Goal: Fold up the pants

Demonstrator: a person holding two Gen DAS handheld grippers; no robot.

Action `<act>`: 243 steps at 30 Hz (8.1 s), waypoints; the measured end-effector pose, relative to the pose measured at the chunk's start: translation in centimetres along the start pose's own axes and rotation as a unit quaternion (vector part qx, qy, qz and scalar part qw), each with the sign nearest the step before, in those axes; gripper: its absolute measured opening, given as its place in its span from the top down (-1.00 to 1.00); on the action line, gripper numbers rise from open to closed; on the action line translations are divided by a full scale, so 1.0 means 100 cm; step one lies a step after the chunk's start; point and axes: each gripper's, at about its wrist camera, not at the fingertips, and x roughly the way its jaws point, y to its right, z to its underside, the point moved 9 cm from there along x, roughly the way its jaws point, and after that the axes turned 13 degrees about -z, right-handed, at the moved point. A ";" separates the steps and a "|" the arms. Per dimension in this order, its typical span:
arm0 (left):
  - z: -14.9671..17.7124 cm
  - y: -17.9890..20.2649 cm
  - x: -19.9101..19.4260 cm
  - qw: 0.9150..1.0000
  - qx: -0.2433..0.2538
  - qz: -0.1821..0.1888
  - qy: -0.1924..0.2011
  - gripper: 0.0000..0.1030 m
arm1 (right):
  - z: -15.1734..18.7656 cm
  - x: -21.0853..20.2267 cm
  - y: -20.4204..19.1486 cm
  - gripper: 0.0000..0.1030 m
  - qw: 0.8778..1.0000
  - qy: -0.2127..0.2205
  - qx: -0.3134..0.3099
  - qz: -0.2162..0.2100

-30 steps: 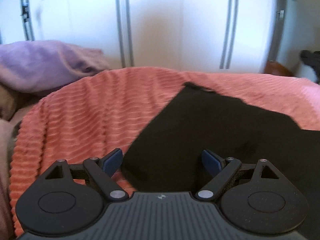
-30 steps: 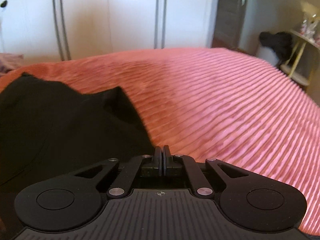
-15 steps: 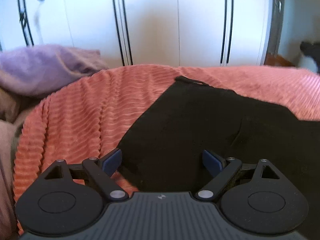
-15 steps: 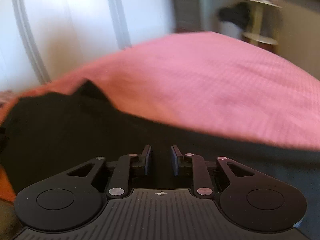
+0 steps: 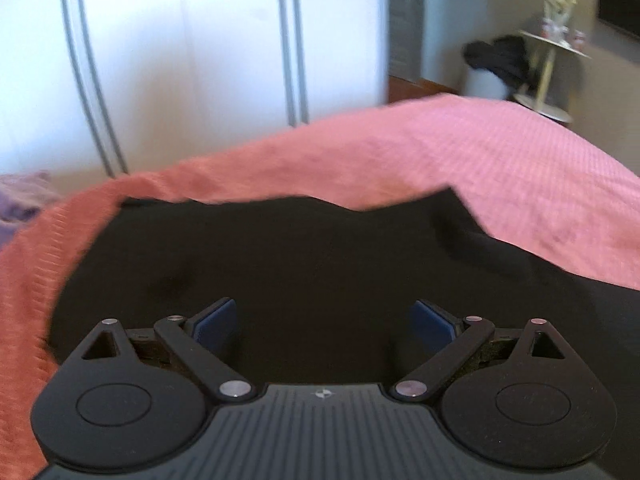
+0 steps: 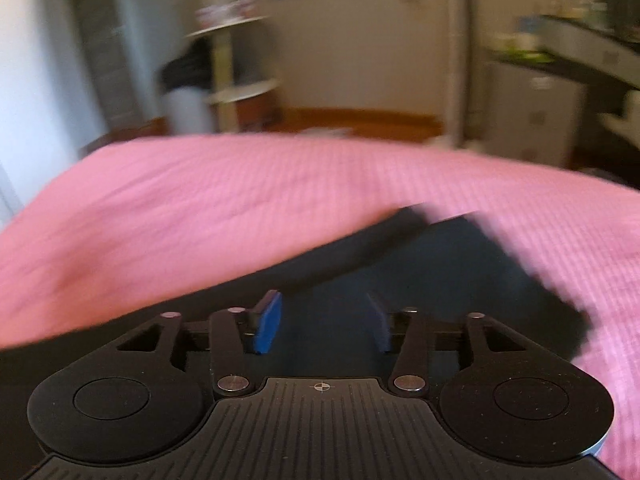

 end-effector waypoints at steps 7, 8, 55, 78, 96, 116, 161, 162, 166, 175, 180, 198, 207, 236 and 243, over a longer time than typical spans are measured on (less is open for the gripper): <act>0.015 0.051 0.006 0.998 0.039 0.031 -0.024 -0.85 | -0.011 0.035 0.067 -0.63 0.999 -0.022 0.012 0.048; 0.016 0.053 0.008 0.998 0.037 0.033 -0.028 -0.85 | -0.012 0.041 0.070 -0.65 0.999 -0.030 0.012 0.044; -0.030 0.164 -0.010 0.957 0.220 0.159 0.098 -0.79 | -0.039 0.051 0.021 0.33 0.989 0.005 -0.125 0.085; -0.005 0.144 -0.004 0.971 0.144 0.191 -0.021 -0.85 | 0.065 0.071 -0.146 0.88 0.874 -0.182 -0.387 -0.232; -0.019 0.165 0.021 0.951 -0.047 0.159 -0.260 -0.92 | 0.042 0.049 -0.113 0.00 0.971 -0.139 -0.090 -0.175; -0.002 0.218 0.005 0.855 0.413 0.310 0.049 -0.91 | 0.050 0.086 -0.131 -0.46 0.858 -0.210 -0.403 -0.240; 0.005 0.189 -0.018 0.983 0.128 0.128 0.033 -0.40 | 0.026 0.054 -0.071 0.05 0.990 -0.015 -0.140 -0.028; 0.001 0.179 -0.023 0.983 0.113 0.139 0.034 -0.48 | 0.016 0.047 -0.059 -0.07 0.992 0.004 -0.128 -0.015; 0.007 0.143 -0.024 0.986 0.123 0.101 0.043 -0.75 | -0.015 0.031 0.005 -0.74 0.989 0.032 -0.132 0.063; 0.031 0.130 -0.007 0.992 0.078 0.087 -0.038 -0.77 | -0.009 0.062 0.039 0.43 0.992 -0.051 -0.114 0.013; 0.029 0.131 -0.006 0.993 0.073 0.077 -0.043 -0.77 | -0.021 0.052 0.022 0.71 0.990 0.008 -0.141 0.017; 0.039 0.121 -0.007 0.995 0.041 0.072 -0.048 -0.92 | 0.065 -0.054 0.097 -0.54 0.982 0.044 0.184 -0.005; 0.047 0.116 -0.026 0.991 0.008 0.116 -0.063 -0.92 | 0.061 -0.027 0.114 -0.47 0.943 0.075 0.303 -0.114; 0.038 0.082 -0.063 0.978 -0.105 0.174 -0.044 -0.92 | 0.045 -0.098 -0.207 0.39 0.926 0.060 0.013 -0.372; 0.034 0.063 -0.070 0.973 -0.113 0.194 -0.050 -0.92 | 0.196 -0.059 -0.307 -0.27 0.887 -0.196 -0.054 -0.414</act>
